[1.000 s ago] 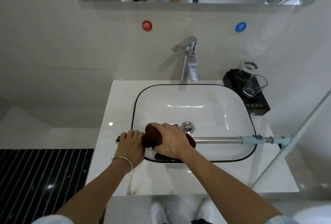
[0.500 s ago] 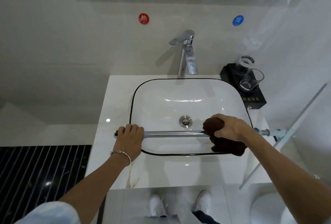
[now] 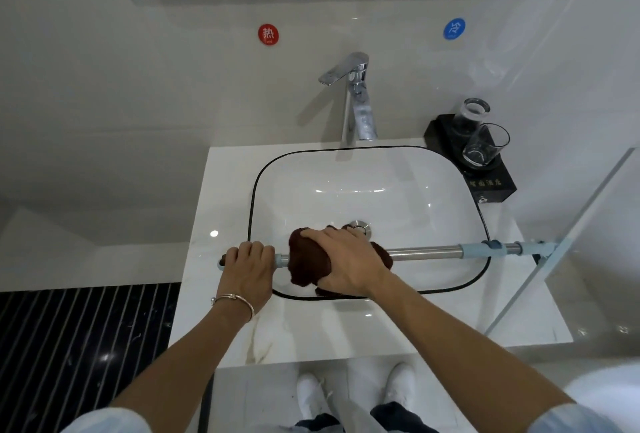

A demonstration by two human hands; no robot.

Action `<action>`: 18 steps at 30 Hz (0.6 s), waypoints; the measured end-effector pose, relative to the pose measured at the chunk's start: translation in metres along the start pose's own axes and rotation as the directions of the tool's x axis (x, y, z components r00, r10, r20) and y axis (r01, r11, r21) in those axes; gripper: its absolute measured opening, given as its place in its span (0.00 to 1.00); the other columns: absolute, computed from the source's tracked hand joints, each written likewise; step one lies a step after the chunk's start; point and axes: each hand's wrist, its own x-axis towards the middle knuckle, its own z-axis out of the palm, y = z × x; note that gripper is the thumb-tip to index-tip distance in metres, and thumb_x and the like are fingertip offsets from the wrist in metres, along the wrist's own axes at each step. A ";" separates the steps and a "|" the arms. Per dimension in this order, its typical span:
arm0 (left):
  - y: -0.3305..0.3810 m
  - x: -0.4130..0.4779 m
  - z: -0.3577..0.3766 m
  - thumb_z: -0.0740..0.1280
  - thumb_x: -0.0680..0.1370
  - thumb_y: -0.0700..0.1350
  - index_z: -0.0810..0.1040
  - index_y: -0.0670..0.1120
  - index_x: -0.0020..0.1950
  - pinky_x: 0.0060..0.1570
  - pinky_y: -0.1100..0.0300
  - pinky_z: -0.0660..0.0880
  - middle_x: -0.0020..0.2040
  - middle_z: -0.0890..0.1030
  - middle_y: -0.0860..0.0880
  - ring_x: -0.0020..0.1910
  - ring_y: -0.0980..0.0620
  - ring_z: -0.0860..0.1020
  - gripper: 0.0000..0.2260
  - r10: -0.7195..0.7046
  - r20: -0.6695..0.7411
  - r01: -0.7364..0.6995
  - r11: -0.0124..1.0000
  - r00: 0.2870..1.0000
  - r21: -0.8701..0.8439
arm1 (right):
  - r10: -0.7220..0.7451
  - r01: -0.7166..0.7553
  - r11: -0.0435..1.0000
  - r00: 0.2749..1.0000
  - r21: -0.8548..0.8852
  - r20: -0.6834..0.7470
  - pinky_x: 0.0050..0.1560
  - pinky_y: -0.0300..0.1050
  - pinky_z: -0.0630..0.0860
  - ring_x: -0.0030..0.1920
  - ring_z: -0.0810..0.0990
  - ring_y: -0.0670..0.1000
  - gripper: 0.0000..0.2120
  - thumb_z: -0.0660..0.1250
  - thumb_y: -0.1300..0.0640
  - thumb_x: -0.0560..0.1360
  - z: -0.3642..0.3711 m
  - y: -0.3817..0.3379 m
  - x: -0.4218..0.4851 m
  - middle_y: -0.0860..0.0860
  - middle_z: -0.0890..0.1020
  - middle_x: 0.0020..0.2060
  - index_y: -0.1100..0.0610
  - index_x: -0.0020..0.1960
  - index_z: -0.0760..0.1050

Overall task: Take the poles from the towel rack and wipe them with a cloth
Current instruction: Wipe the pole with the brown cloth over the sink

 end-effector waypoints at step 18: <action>0.106 0.043 -0.021 0.77 0.60 0.54 0.80 0.48 0.46 0.39 0.51 0.75 0.37 0.79 0.50 0.35 0.48 0.78 0.19 0.057 0.058 -0.048 0.988 0.997 -0.144 | 0.225 -0.263 0.951 0.949 -0.163 -0.220 0.62 0.55 0.67 0.53 0.79 0.53 0.35 0.70 0.43 0.60 -0.028 0.119 -0.084 0.46 0.80 0.52 0.46 0.67 0.69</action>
